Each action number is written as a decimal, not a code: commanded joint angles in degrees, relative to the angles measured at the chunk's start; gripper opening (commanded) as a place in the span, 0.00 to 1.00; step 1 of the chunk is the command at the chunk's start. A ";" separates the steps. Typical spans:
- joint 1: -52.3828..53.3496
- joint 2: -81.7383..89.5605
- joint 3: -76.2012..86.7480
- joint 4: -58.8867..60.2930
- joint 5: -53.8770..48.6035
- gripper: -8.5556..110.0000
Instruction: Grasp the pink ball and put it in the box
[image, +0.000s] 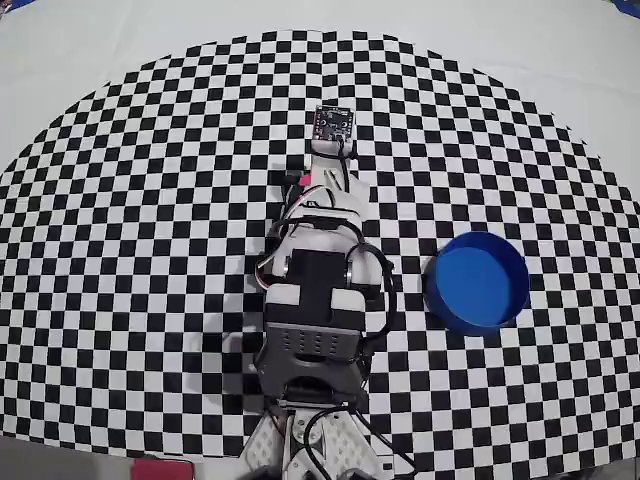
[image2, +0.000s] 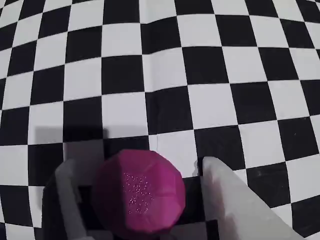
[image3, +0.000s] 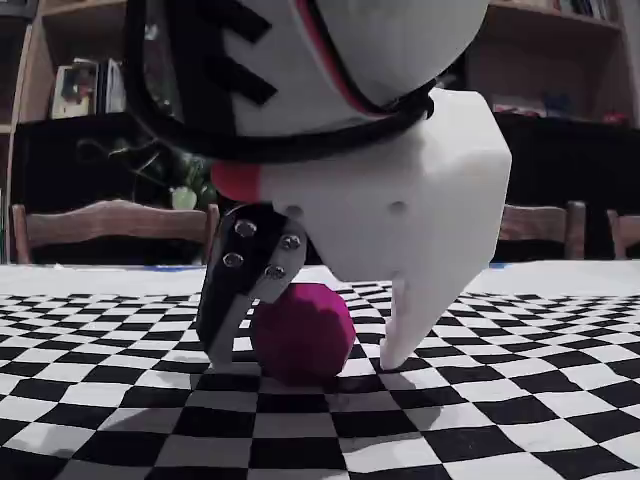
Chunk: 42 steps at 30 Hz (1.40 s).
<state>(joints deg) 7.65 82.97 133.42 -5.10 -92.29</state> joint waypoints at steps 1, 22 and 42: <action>-0.53 0.18 -2.37 -0.79 -0.26 0.31; -0.62 -0.18 -2.37 -0.79 -0.26 0.07; -0.09 16.61 6.42 -0.44 -0.35 0.07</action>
<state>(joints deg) 7.12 94.48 138.96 -5.10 -92.29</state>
